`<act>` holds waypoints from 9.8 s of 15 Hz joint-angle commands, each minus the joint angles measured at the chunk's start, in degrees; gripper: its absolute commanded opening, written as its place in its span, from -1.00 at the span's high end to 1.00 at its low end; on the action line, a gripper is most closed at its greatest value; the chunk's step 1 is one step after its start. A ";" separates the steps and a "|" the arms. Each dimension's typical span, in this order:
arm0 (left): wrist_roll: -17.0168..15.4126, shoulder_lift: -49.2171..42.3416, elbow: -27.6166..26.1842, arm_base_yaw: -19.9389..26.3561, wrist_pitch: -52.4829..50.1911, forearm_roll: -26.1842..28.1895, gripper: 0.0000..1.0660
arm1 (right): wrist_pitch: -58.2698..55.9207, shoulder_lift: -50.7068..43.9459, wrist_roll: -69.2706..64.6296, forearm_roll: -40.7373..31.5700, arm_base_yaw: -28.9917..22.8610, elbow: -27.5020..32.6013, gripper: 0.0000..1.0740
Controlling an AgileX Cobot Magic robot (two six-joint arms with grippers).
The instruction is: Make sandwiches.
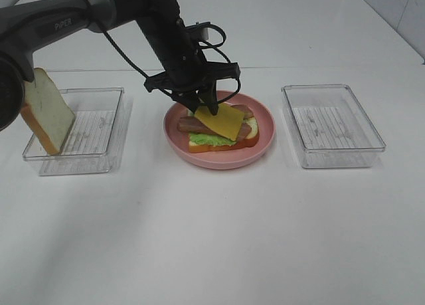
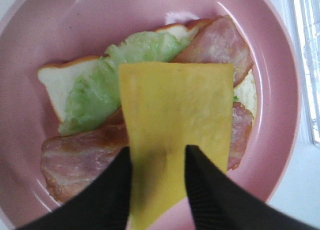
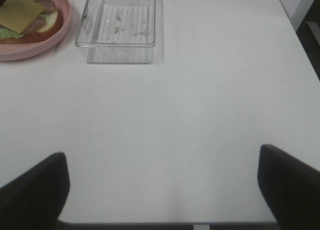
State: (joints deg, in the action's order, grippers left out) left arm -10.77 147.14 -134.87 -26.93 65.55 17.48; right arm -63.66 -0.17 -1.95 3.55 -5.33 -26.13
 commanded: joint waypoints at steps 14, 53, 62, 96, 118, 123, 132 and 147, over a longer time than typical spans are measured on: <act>-0.11 -10.37 -10.89 1.49 9.91 -9.68 -0.90 | 0.63 -1.72 0.69 0.17 0.40 0.23 -0.84; 10.77 -21.26 33.29 26.59 -4.47 -10.60 -0.84 | 0.63 -1.72 0.69 0.17 0.40 0.23 -0.84; 10.37 -21.26 33.29 26.30 -2.41 -8.94 1.00 | 0.63 -1.72 0.69 0.17 0.40 0.23 -0.84; 14.84 -9.85 20.63 3.44 -17.36 25.61 1.00 | 0.63 -1.72 0.69 0.17 0.40 0.23 -0.84; -0.29 -12.49 -2.75 3.44 9.91 -8.25 -0.90 | 0.63 -1.72 0.69 0.17 0.40 0.23 -0.84; 0.92 -19.94 1.15 3.95 9.91 -14.21 -0.89 | 0.63 -1.72 0.69 0.17 0.40 0.23 -0.84; 5.61 -46.29 34.38 17.42 9.85 -18.62 -0.89 | 0.63 -1.72 0.69 0.17 0.40 0.23 -0.84; 7.39 -117.28 88.52 30.48 1.95 -18.74 -0.89 | 0.63 -1.72 0.69 0.17 0.40 0.23 -0.84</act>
State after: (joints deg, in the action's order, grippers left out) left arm -3.27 33.40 -47.84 3.44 68.01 -1.38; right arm -63.66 -0.17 -1.95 3.55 -5.33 -26.13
